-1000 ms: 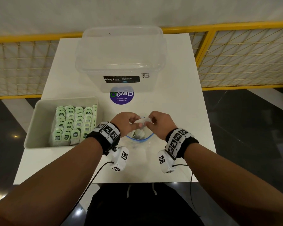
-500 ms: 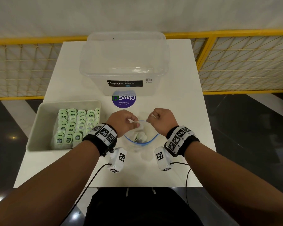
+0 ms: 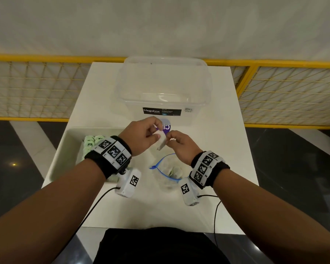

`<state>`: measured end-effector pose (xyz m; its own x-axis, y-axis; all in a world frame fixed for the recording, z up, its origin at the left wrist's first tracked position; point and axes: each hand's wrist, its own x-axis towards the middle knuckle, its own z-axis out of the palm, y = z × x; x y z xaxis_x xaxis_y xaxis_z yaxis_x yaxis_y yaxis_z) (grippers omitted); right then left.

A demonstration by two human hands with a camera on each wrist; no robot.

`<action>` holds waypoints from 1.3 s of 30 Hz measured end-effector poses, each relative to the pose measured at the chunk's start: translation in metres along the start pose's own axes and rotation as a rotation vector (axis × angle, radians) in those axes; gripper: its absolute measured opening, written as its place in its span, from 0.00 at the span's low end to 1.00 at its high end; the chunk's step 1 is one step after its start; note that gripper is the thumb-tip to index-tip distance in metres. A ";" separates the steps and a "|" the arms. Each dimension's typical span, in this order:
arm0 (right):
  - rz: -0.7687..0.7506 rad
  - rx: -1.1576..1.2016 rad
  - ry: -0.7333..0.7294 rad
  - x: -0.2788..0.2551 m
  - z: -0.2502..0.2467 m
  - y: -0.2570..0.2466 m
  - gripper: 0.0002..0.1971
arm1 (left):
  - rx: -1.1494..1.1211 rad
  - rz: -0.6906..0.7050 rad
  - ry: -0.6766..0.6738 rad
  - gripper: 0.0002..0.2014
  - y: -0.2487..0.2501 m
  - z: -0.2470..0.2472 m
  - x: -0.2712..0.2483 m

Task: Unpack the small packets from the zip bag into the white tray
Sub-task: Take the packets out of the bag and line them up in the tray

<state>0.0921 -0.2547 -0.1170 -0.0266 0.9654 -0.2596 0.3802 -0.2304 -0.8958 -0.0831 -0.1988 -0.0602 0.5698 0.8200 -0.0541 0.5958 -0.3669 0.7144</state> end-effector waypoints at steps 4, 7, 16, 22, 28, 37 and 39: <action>-0.054 0.051 0.064 0.001 0.014 -0.020 0.10 | 0.194 -0.034 -0.079 0.10 -0.002 -0.028 -0.005; -0.106 -0.015 0.064 0.005 0.024 -0.032 0.14 | 0.334 -0.053 -0.193 0.19 -0.003 -0.051 -0.005; -0.177 -0.187 0.096 0.025 0.068 -0.073 0.08 | 0.548 0.050 -0.148 0.11 -0.014 -0.099 -0.014; -0.196 -0.169 0.066 0.034 0.096 -0.086 0.08 | 0.470 0.025 -0.164 0.09 -0.042 -0.121 -0.029; -0.068 -0.113 -0.015 0.039 0.124 -0.083 0.05 | 0.468 -0.081 -0.232 0.09 -0.085 -0.145 -0.042; 0.076 -0.139 -0.063 0.036 0.131 -0.087 0.12 | 0.823 -0.178 -0.907 0.14 -0.159 -0.113 -0.065; 0.075 -0.199 -0.070 0.036 0.130 -0.084 0.08 | 0.897 -0.195 -1.014 0.15 -0.163 -0.102 -0.065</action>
<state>-0.0613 -0.2163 -0.0982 -0.0524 0.9340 -0.3534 0.5584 -0.2660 -0.7858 -0.2750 -0.1476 -0.1014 0.3644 0.3544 -0.8612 0.6514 -0.7579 -0.0362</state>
